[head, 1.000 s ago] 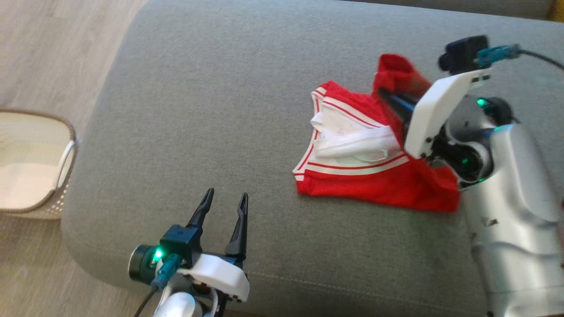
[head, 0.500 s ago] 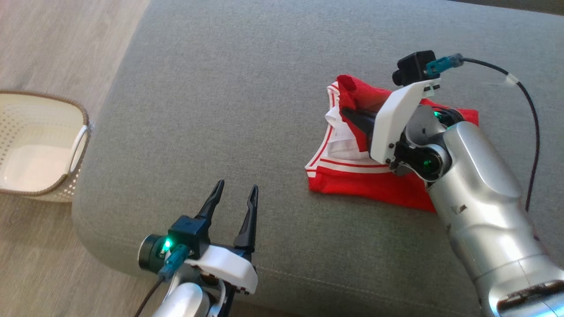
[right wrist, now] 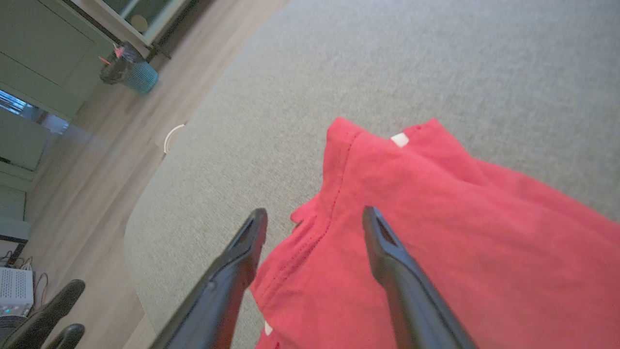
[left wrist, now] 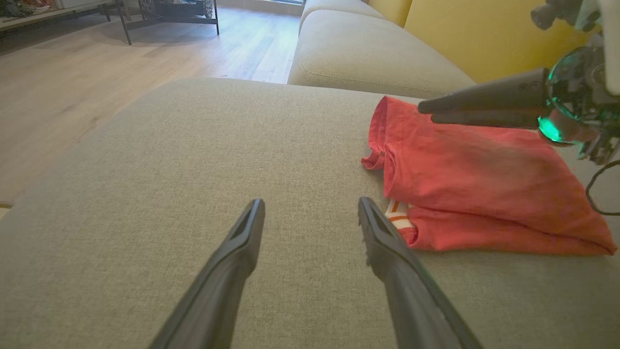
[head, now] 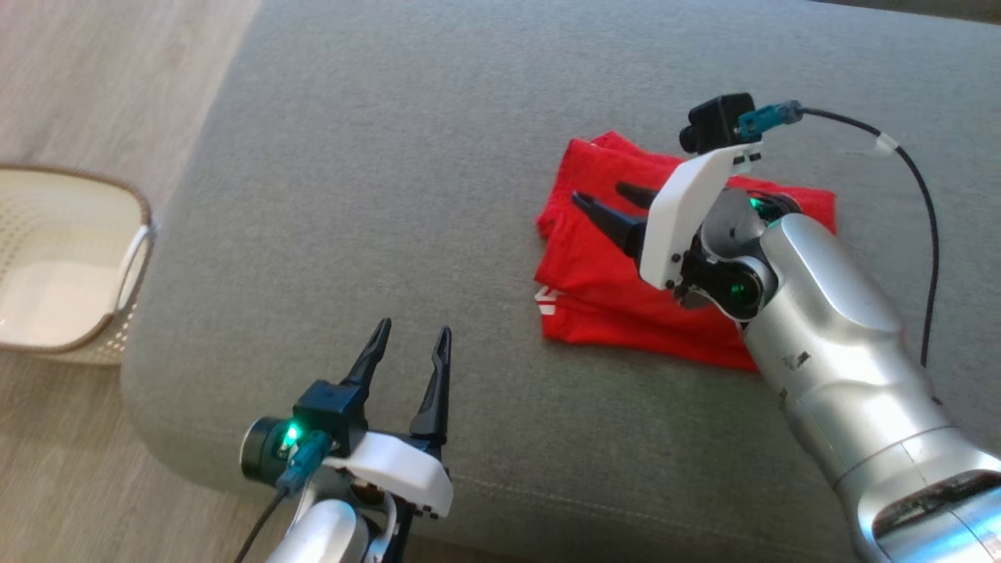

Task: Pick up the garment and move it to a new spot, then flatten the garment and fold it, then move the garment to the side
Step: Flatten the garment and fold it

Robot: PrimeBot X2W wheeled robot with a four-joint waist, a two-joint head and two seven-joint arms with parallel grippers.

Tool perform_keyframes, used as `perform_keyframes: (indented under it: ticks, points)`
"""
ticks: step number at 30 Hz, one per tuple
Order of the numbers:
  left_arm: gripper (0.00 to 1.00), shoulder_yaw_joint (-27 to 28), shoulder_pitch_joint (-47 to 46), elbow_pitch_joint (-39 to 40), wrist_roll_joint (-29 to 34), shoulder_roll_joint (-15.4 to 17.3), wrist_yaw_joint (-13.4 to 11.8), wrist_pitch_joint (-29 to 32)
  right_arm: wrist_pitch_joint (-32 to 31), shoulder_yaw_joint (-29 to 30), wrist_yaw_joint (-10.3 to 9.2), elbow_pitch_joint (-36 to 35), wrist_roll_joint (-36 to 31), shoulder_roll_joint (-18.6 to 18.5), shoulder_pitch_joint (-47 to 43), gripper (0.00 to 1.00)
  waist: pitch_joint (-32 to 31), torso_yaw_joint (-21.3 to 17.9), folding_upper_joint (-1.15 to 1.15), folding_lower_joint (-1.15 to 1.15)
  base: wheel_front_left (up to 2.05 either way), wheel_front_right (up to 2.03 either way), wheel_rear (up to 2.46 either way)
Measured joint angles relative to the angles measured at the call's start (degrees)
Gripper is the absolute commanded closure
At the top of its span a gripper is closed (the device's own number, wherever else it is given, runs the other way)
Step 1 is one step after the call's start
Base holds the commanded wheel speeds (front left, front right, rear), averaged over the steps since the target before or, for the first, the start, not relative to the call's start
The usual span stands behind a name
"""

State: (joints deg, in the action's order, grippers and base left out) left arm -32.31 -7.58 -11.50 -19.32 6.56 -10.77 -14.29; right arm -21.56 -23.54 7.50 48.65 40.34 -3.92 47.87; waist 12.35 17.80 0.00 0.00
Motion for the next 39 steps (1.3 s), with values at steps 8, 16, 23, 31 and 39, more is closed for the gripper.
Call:
perform_keyframes:
  ticks: [8,16,23,31,39]
  points:
    - [0.0,1.4,0.5,1.5,0.5,0.6,-0.8,0.0,4.5,2.5,0.01,-8.8,-6.5,-6.0,-0.2,0.0,-0.9,-3.9,0.0,0.0,0.0,0.0,0.0]
    - [0.0,2.0,0.6,3.8,1.0,0.6,-1.3,0.0,10.8,8.4,0.01,-20.2,-12.3,-13.1,-11.5,0.0,-2.1,-6.2,0.0,0.0,0.0,0.0,0.0]
    - [0.0,5.2,4.4,6.1,1.1,0.7,-2.9,0.0,20.8,19.1,0.0,-29.1,-17.0,-9.7,-25.4,0.0,-4.3,-8.0,0.0,0.0,0.0,0.0,0.0]
    - [0.0,8.3,7.4,8.7,1.1,0.9,-4.2,0.0,29.4,25.8,0.01,-38.3,-28.2,-2.4,-40.2,0.0,-7.8,-11.7,0.0,-0.01,0.0,0.0,0.0]
    - [0.0,10.3,10.6,11.4,2.9,1.2,-4.3,0.0,34.0,27.1,0.01,-41.0,-34.0,0.3,-48.4,0.0,-11.6,-15.0,0.0,0.0,0.0,0.0,0.0]
